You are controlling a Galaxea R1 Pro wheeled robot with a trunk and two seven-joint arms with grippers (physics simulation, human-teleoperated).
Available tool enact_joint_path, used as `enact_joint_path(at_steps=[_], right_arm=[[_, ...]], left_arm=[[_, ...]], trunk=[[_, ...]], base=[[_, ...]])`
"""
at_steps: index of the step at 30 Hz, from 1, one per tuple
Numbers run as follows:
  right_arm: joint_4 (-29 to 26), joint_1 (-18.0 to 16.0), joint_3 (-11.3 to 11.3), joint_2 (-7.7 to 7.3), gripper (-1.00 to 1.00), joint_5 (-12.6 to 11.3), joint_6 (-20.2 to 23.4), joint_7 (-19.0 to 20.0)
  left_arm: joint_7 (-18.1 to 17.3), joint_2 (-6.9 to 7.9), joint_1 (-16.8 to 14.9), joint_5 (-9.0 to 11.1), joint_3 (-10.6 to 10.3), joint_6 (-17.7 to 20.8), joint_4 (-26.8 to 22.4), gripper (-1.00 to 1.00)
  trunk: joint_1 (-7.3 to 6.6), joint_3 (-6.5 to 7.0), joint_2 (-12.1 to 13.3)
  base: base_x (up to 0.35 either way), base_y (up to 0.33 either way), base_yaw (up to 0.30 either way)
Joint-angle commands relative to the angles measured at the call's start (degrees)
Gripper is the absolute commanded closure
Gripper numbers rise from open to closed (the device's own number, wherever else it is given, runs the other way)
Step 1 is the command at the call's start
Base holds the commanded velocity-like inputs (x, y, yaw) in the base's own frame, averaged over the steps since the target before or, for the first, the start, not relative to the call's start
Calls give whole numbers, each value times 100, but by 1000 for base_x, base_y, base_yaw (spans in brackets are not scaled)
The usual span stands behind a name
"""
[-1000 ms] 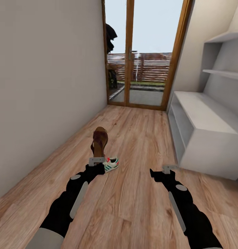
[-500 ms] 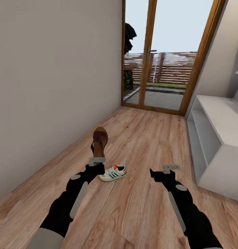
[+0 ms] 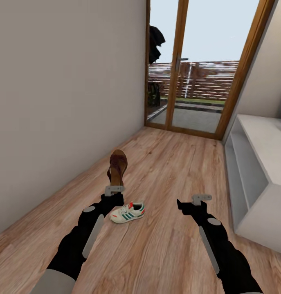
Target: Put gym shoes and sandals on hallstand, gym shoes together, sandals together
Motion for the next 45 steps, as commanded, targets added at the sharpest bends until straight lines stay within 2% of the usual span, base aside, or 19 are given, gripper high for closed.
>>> enact_joint_path(at_steps=[1,14,45], right_arm=[[-6,-2,-1,0,-100,6,29,1],[-6,-2,-4,0,-100,8,29,1],[-6,-2,-1,0,-100,7,31,1]], left_arm=[[-10,-2,-3,16,5,34,-8,100],[-10,-2,-4,16,5,33,-8,100],[-9,-2,-1,16,5,33,-8,100]], trunk=[[1,-5,-2],[1,0,-2],[1,99,-2]], base=[[199,-235,1],[187,-239,37],[180,-243,280]])
